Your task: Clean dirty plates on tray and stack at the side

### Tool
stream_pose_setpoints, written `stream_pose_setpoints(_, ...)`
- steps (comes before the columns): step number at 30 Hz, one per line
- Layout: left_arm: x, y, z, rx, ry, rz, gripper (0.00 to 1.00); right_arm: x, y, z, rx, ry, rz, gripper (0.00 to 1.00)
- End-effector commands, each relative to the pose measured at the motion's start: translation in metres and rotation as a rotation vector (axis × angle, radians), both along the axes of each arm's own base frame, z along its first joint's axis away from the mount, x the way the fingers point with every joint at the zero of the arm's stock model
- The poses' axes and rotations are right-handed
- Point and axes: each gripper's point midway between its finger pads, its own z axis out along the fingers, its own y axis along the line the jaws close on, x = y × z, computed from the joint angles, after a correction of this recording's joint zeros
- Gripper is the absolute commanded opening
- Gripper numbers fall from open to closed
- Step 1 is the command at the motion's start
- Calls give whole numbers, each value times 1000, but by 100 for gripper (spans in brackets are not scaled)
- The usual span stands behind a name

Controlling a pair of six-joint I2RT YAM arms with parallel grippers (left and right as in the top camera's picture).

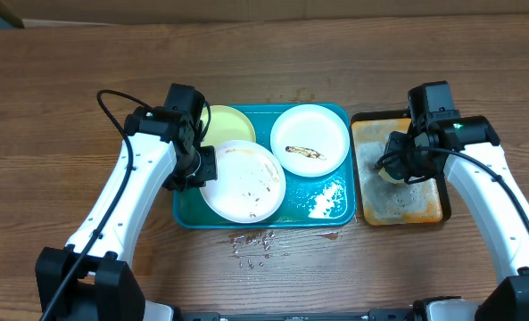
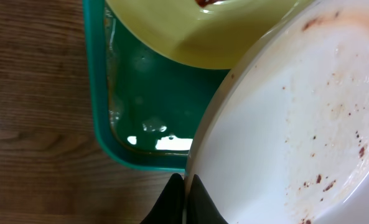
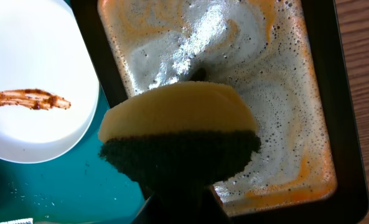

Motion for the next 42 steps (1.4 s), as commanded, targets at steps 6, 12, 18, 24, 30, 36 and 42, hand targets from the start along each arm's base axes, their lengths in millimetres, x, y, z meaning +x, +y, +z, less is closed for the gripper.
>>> stream_pose_setpoints(6, 3, -24, 10, -137, -24, -144, 4, 3, 0, 3, -4, -17, 4, 5)
stream_pose_setpoints(12, -3, -42, 13, -219, -31, -344, 4, 3, 60, 17, 283, -70, 320, 4)
stream_pose_setpoints(18, -10, -42, 6, -205, 10, -304, 4, 1, 66, 19, 315, -74, 345, 4)
stream_pose_setpoints(24, -29, -92, 16, -540, 90, -371, 4, 1, 66, 19, 315, -72, 344, 4)
stream_pose_setpoints(30, -34, -85, 8, -496, 182, -218, 4, -2, 66, 18, 315, -61, 343, 4)
stream_pose_setpoints(36, -12, -34, -15, -152, 117, -69, 4, -2, 65, 18, 312, -59, 342, 4)
stream_pose_setpoints(42, -7, 3, -17, 64, 94, 30, 4, -3, 61, 16, 289, -50, 334, 4)
